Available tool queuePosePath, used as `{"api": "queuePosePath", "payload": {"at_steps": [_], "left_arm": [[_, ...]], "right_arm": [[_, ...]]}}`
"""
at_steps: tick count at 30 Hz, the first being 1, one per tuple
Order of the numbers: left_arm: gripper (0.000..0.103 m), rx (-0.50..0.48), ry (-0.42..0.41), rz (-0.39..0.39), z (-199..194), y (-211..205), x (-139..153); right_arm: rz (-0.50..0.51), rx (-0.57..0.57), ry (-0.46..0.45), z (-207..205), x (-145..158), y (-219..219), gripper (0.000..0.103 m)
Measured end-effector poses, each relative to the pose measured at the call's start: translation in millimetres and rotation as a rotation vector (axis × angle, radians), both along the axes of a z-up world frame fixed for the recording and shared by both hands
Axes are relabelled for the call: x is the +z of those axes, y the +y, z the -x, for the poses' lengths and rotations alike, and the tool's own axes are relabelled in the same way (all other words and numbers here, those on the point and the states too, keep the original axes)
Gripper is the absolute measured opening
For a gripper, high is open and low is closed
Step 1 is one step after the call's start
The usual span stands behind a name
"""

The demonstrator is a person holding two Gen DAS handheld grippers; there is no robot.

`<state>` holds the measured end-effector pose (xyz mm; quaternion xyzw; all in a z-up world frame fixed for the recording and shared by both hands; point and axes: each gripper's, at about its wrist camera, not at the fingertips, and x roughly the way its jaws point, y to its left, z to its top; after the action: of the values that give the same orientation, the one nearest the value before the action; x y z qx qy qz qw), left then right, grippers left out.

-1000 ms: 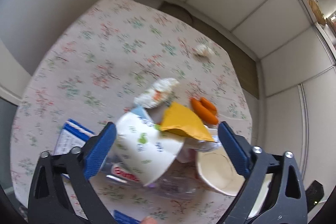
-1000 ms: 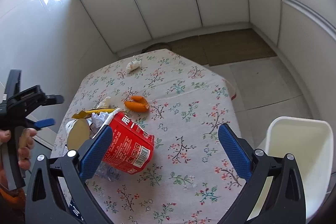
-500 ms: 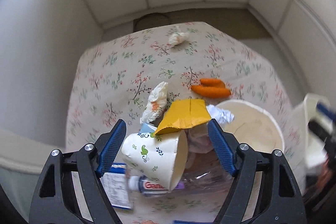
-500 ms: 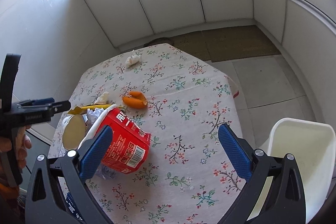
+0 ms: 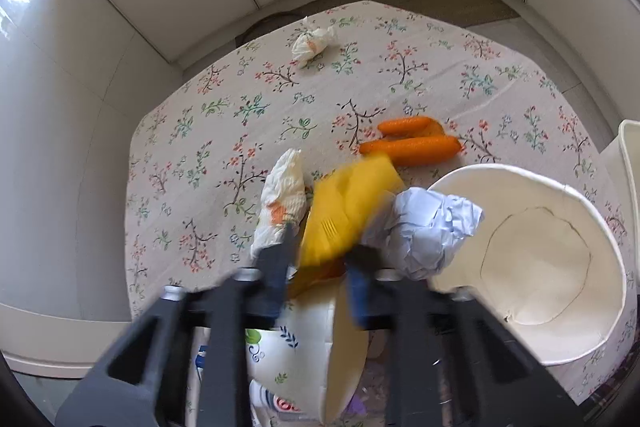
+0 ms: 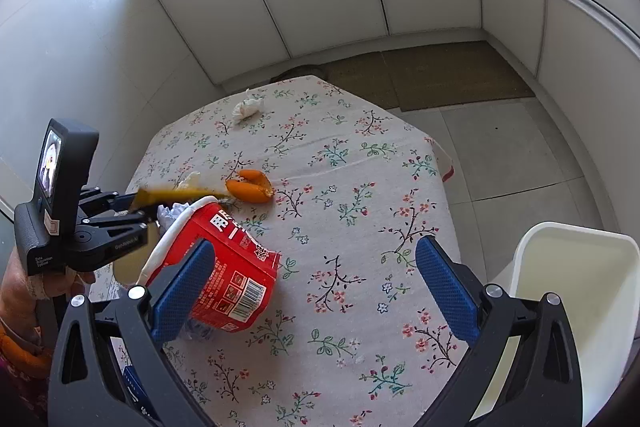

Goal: Collect trash
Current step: 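Grasp the yellow wrapper with the left gripper while the right tool moves toward the tissue, then grasp the white tissue ball with the right gripper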

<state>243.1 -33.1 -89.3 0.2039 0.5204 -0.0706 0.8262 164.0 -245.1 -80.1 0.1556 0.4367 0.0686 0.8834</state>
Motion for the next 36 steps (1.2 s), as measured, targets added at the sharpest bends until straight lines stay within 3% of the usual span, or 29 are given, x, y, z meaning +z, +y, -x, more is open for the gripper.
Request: {"api": "queuePosePath", "payload": {"at_steps": [11,16,20,25,28,32,36], "left_arm": [[0.004,0.145,-0.045,0.384,3.4,39.8,32.8],[0.004,0.176,-0.115,0.504,12.9,58.4,59.0],[0.004,0.186,-0.159,0.552,20.3,76.3,70.5],[0.004,0.265,-0.162,0.601,17.6,106.3,67.3],[0.004,0.270,-0.171,0.626,18.6,112.4,69.2],[0.004,0.280,-0.186,0.667,22.6,118.2,75.4],[0.004,0.293,-0.197,0.688,28.6,127.3,78.5]], "right_arm": [[-0.017,-0.009,0.022,-9.4,-6.9,-4.6,0.097],[0.018,0.009,0.005,-54.7,14.8,-1.1,0.097],[0.115,0.080,-0.041,-120.8,34.2,26.0,0.097],[0.279,0.169,-0.079,-171.6,34.5,65.3,0.097],[0.295,0.181,0.013,-206.5,20.5,83.0,0.093],[0.262,0.168,0.150,-242.0,-8.5,103.0,0.077],[0.316,0.204,0.137,-257.0,-29.5,130.5,0.069]]}}
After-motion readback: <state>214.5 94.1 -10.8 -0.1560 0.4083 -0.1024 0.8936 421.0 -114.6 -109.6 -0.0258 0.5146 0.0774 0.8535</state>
